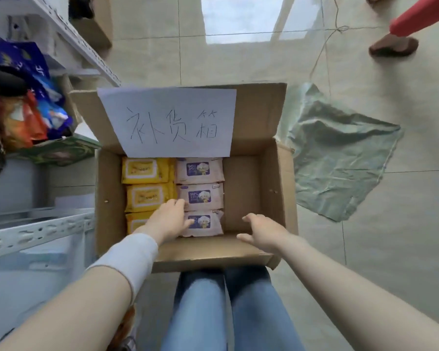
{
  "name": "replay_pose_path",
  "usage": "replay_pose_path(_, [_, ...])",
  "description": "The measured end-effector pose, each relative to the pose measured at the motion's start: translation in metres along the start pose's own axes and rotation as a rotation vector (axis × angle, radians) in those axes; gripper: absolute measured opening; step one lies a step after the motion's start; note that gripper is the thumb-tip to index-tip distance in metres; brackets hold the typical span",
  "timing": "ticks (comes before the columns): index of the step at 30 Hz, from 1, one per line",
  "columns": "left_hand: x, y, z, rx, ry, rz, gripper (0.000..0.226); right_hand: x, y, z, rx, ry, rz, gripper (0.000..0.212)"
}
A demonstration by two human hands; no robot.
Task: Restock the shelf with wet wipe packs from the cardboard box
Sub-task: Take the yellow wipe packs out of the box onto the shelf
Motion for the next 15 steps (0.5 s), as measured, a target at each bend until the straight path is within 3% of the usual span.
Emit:
replay_pose_path(3, [0.017,0.076,0.003,-0.129,-0.017,-0.061,0.059,-0.011,0.080,0.024,-0.002,0.126,0.007,0.061])
replay_pose_path(6, [0.054,0.126,-0.013,-0.394,-0.285,-0.177,0.041,0.002,0.145,0.037,-0.083,0.322,-0.025,0.056])
replay_pose_path(9, [0.102,0.141,-0.021,-0.605,-0.432,-0.326,0.042,0.042,0.191,0.042,-0.148,0.457,-0.099,0.054])
replay_pose_path(11, [0.132,0.142,-0.022,-0.651,-0.476,-0.414,0.052,0.074,0.212,0.048,-0.146,0.530,-0.135,0.054])
replay_pose_path(15, [0.173,0.159,-0.018,-0.546,-0.647,-0.481,0.075,0.127,0.239,0.073,-0.059,0.606,-0.137,0.057])
Point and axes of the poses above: each hand's wrist, its own y-axis towards the middle knuckle, its own z-axis out of the palm, x = y × z, the point moved 7 cm from there along y, towards the middle knuckle, and after that the axes turned 7 degrees about -z, right-handed, at the moved point
